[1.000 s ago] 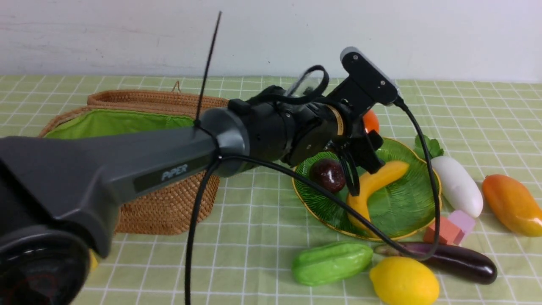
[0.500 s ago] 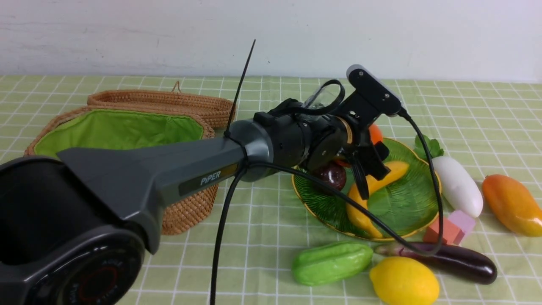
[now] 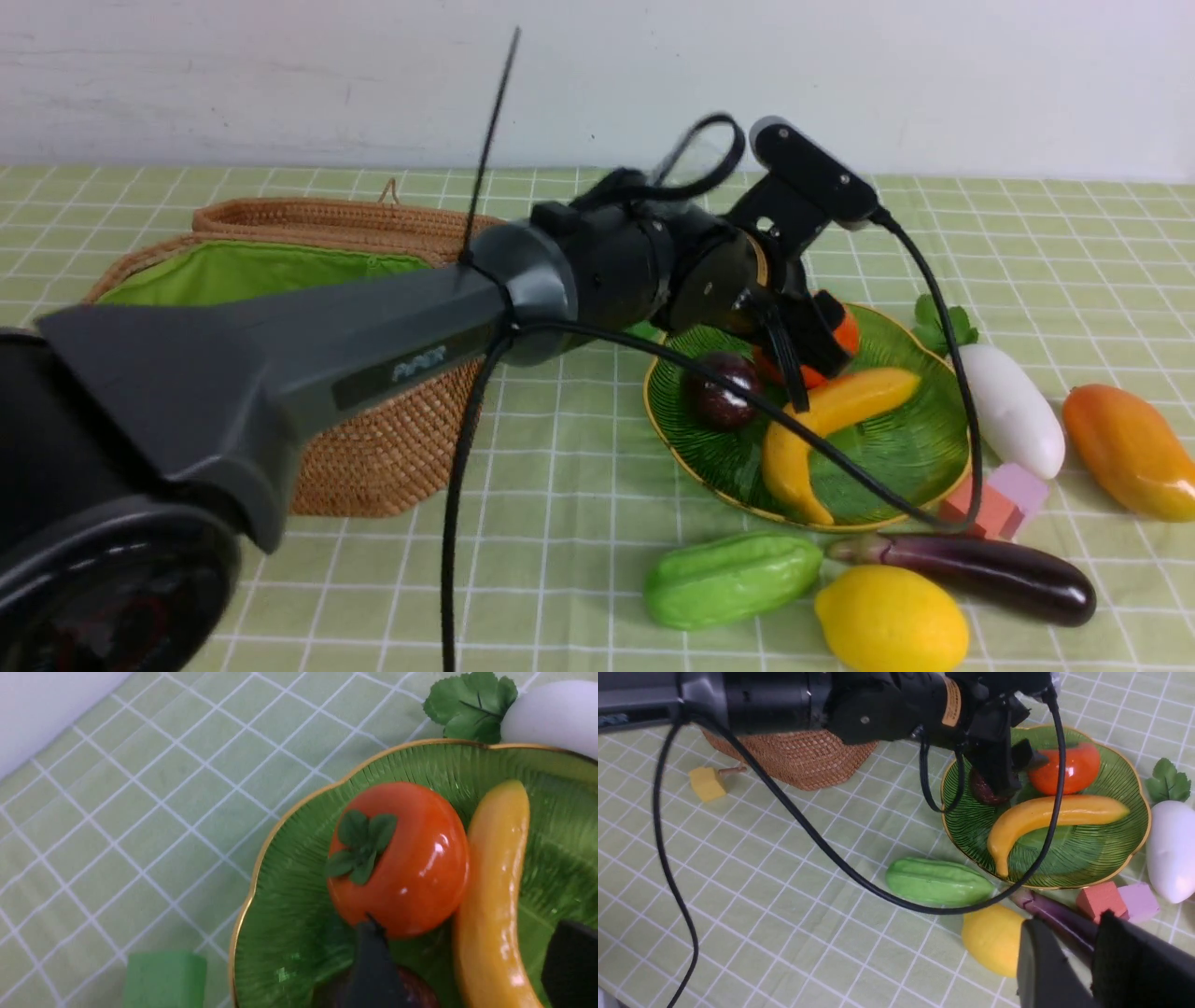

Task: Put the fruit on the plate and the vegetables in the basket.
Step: Grab a tomato with your left arm and place it on the plate on the right, then take a chayote with your right arm and place it on the basket on the left.

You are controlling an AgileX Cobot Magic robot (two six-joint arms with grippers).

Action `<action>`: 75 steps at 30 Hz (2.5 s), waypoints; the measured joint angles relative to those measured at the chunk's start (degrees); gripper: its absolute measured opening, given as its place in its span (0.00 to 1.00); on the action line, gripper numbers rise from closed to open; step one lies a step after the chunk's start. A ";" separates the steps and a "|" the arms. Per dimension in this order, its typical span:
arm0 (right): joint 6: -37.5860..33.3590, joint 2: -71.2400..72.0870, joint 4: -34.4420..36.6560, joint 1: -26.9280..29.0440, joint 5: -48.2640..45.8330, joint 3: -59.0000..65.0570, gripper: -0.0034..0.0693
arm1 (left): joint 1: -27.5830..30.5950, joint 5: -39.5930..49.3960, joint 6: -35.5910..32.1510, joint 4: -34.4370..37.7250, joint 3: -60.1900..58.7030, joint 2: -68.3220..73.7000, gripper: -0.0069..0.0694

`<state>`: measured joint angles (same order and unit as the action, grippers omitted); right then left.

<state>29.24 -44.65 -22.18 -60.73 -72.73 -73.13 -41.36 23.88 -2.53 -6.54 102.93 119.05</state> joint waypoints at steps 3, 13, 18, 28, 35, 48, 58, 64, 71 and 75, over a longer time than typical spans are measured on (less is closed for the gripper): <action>-0.59 0.00 -0.04 0.00 0.00 0.00 0.30 | 0.00 9.68 3.28 1.28 0.00 -6.68 0.40; -1.98 -0.11 -0.19 0.00 0.00 0.00 0.30 | 0.00 27.39 7.49 4.50 -6.45 -29.10 0.07; -4.85 -3.49 -0.19 0.00 0.00 0.00 0.23 | 0.00 27.41 9.45 8.96 -21.28 -46.95 0.07; -16.02 -17.33 2.04 1.92 0.25 -0.95 0.03 | 0.00 19.59 9.81 10.46 -47.20 -78.39 0.07; -31.49 -25.76 19.56 19.51 0.64 -6.53 0.02 | 0.00 19.14 9.81 11.48 -49.98 -87.75 0.07; -68.90 -40.36 46.58 37.20 1.30 -7.62 0.07 | 0.00 18.76 6.10 12.27 -50.35 -88.13 0.07; -84.12 -51.42 44.68 32.27 4.55 -7.80 0.55 | 0.00 18.81 5.71 14.72 -50.35 -88.13 0.07; -88.18 -57.58 34.94 24.50 10.40 -7.87 0.87 | 0.00 19.18 5.71 15.72 -50.35 -88.13 0.07; -89.14 -63.37 30.77 21.75 15.30 -7.87 0.89 | 0.00 20.98 5.71 15.92 -50.35 -88.13 0.07; -89.31 -65.77 29.06 21.68 17.01 -7.87 0.85 | 0.00 21.42 5.71 15.92 -50.35 -88.13 0.07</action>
<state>-60.07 -110.41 6.88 -39.06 -55.72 -81.00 -41.36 45.30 3.18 9.38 52.58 30.92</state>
